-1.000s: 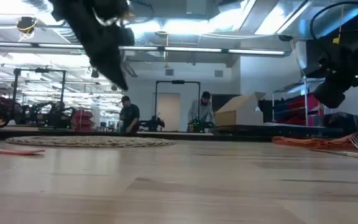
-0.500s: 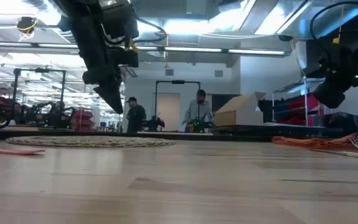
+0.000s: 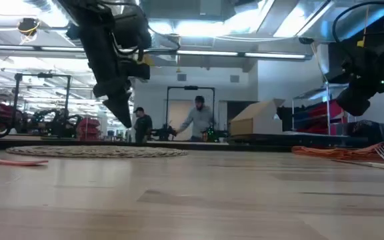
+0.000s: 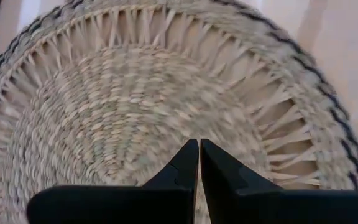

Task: Set table place
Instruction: Move the brown woven placemat to the center of the table

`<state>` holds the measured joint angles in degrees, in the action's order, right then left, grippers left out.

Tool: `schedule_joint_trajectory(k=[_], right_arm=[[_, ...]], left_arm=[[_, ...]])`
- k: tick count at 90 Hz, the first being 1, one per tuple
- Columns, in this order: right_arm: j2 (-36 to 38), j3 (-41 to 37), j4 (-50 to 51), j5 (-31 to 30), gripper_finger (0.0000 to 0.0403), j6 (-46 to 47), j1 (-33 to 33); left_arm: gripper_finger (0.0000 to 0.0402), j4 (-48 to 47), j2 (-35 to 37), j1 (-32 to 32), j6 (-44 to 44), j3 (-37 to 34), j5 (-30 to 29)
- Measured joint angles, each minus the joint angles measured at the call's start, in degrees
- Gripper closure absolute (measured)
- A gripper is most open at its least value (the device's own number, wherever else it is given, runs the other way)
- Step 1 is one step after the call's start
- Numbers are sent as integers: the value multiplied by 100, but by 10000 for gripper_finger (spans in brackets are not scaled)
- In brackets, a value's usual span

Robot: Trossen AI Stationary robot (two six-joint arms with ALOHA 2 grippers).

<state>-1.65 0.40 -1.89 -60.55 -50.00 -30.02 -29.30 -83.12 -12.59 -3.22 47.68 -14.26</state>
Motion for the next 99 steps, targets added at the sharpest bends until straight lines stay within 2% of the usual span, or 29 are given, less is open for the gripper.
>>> schedule_joint_trajectory(k=[40,67,83,91,99], right_arm=[[0,0,-8,0,402,8,1],[0,1,-15,17,402,17,2],[0,0,-12,29,402,20,2],[0,2,-33,213,402,22,2],[0,0,-113,664,402,24,2]], left_arm=[[402,134,-132,-192,127,0,7],[402,196,-1093,-383,153,20,6],[402,551,-1442,-424,153,33,6],[402,799,-1476,-378,140,24,23],[402,1090,-1493,-310,65,15,48]])
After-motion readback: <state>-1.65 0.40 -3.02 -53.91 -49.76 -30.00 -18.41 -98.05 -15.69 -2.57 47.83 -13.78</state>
